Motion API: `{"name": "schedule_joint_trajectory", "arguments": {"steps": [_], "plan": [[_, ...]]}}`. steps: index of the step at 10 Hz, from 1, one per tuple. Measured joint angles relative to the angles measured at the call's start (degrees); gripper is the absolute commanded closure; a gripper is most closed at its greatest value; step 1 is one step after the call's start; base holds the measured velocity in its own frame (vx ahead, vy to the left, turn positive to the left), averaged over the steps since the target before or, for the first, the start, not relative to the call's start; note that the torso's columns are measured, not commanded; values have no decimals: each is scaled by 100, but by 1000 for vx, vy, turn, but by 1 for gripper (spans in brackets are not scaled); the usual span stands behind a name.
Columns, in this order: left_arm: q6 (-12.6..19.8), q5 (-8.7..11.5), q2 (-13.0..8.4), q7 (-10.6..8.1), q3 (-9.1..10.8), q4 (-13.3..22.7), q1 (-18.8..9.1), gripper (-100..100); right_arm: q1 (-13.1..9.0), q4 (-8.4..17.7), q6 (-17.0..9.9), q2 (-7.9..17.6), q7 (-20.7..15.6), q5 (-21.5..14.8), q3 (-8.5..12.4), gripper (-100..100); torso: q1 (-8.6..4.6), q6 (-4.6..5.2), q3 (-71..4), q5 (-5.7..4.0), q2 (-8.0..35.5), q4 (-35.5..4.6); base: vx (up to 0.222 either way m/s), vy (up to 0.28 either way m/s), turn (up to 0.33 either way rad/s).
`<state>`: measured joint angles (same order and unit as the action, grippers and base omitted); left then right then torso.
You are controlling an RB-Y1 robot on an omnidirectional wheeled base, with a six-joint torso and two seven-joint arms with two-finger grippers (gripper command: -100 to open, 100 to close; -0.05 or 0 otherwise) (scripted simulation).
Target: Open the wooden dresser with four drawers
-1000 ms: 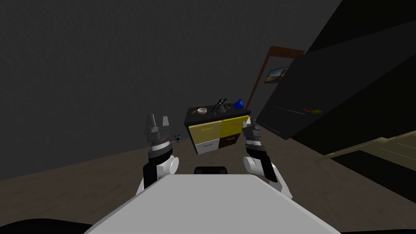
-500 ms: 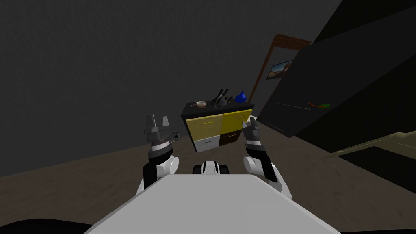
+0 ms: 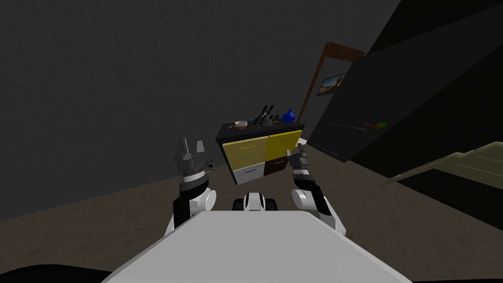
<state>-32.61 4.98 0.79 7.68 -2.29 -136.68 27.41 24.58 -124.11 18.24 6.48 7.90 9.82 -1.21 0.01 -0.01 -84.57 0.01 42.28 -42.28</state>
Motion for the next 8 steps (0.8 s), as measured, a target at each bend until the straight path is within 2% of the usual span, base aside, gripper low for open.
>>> {"name": "schedule_joint_trajectory", "arguments": {"steps": [8], "plan": [[0,0,0,0,0,0,0,0,-274,525,-406,228,318,1214,-515,-100,0,1,-1,0,-1,0,5,17,-77]]}}
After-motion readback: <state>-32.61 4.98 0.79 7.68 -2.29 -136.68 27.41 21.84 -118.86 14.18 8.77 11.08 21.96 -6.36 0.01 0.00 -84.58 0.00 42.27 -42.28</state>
